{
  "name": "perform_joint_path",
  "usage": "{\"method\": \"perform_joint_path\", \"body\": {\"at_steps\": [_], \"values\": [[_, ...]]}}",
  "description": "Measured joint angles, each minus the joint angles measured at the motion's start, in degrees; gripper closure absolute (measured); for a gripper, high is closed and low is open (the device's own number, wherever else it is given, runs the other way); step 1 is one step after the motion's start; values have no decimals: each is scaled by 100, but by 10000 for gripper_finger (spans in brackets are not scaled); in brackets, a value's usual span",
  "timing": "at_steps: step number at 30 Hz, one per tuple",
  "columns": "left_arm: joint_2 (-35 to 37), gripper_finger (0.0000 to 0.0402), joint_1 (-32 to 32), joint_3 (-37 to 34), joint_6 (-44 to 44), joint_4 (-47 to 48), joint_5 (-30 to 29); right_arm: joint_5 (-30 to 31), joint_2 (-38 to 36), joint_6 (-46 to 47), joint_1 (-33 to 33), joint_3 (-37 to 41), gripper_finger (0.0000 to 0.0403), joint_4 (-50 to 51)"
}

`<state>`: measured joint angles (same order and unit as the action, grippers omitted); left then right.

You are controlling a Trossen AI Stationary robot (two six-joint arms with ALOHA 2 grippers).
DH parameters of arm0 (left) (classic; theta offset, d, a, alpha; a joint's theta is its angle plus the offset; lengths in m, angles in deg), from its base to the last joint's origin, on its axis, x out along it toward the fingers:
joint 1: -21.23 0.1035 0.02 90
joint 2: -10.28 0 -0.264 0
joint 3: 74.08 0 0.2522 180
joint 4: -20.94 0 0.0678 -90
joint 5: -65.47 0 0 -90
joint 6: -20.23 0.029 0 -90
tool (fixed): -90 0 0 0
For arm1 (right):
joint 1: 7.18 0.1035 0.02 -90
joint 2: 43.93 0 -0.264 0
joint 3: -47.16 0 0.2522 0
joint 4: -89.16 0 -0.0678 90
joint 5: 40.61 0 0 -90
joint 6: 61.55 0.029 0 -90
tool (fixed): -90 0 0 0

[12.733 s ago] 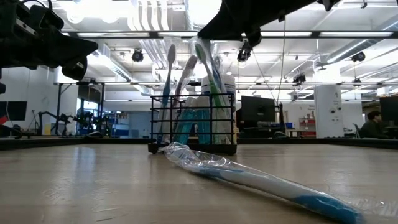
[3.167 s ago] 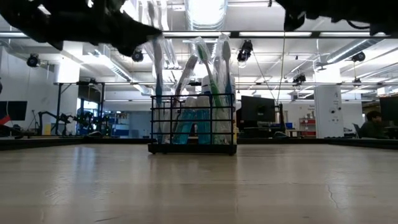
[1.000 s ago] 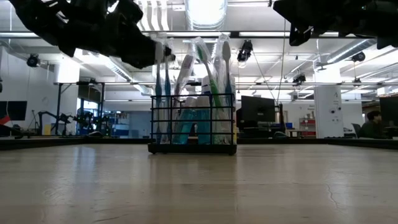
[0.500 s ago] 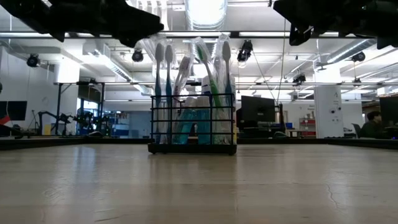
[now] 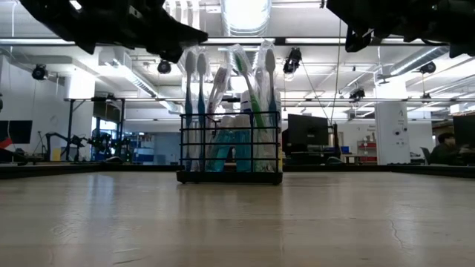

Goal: Pick & Place toothbrushing station
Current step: Return to Home Position

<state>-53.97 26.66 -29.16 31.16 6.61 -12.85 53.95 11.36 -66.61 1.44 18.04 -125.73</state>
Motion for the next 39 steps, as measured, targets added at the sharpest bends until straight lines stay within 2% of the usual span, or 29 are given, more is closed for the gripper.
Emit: {"method": "perform_joint_path", "body": {"at_steps": [10,16,19,22,26,30,34,39], "values": [[-135,396,11,96,217,500,9,4,0,12,0,0,394,36],[289,393,11,223,276,341,-109,4,0,13,0,0,394,26],[733,385,10,394,261,547,-109,4,0,37,0,0,394,23],[1368,379,9,646,234,1449,-129,4,0,33,0,0,394,20],[2342,385,4,971,501,3139,-640,130,-146,-48,-6,0,394,64],[3171,396,11,828,687,3743,-1031,131,-709,-197,-157,0,394,737],[3745,397,15,265,549,3501,-1297,-76,-1554,21,-515,2,394,1567],[4503,399,21,-807,305,2159,-1205,-353,-2614,237,-772,2,394,2461]]}}
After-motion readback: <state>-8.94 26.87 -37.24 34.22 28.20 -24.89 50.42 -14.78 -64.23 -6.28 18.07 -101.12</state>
